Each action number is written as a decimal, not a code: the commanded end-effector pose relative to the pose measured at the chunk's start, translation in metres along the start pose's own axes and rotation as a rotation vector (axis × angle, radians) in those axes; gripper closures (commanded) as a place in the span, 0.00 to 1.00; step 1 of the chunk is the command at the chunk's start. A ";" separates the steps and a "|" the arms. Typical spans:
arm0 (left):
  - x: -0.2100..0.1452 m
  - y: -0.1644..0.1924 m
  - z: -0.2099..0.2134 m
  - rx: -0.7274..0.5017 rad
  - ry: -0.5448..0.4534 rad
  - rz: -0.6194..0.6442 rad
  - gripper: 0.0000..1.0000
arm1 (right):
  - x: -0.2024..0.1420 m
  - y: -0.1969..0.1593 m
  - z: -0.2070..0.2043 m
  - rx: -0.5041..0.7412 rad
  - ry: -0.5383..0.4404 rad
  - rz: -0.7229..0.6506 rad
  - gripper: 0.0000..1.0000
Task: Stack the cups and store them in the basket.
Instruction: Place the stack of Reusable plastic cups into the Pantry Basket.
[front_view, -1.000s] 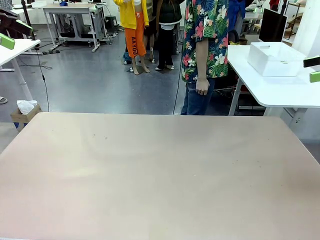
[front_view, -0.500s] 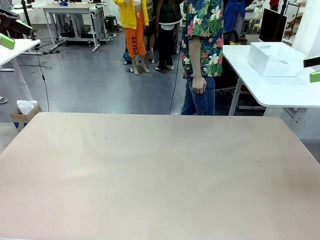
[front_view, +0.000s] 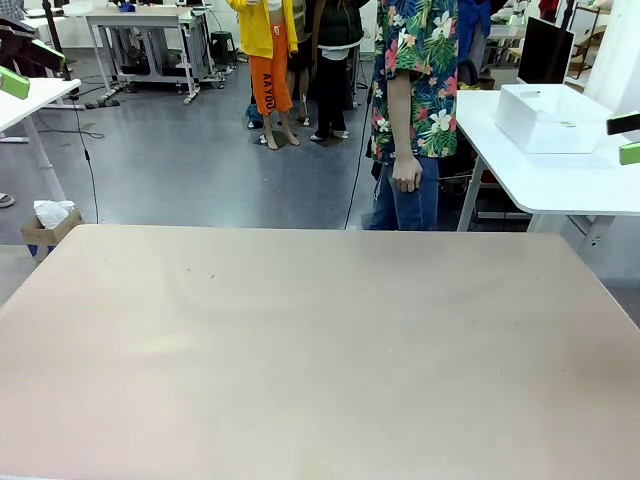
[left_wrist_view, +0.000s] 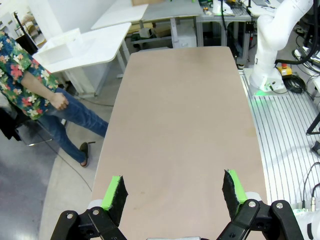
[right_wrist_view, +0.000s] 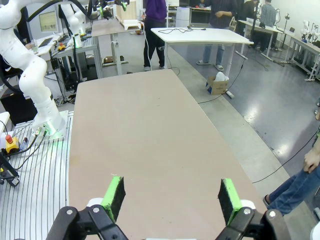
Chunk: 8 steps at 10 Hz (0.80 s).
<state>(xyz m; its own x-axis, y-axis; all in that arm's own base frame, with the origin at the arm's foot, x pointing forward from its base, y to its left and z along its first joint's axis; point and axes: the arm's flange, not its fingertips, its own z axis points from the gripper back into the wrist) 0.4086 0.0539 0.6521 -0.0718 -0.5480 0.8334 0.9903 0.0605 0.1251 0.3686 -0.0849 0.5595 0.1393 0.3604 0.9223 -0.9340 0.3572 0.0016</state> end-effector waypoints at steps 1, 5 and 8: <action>0.002 -0.001 0.001 -0.010 0.006 -0.003 0.00 | 0.004 -0.002 0.000 -0.002 -0.026 0.000 0.00; 0.002 -0.001 0.001 -0.010 0.006 -0.003 0.00 | 0.004 -0.002 0.000 -0.002 -0.026 0.000 0.00; 0.002 -0.001 0.001 -0.010 0.006 -0.003 0.00 | 0.004 -0.002 0.000 -0.002 -0.026 0.000 0.00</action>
<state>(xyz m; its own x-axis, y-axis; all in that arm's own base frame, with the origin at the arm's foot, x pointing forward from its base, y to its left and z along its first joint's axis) 0.4086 0.0539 0.6521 -0.0718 -0.5480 0.8334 0.9903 0.0605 0.1251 0.3686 -0.0849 0.5595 0.1393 0.3604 0.9223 -0.9340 0.3571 0.0016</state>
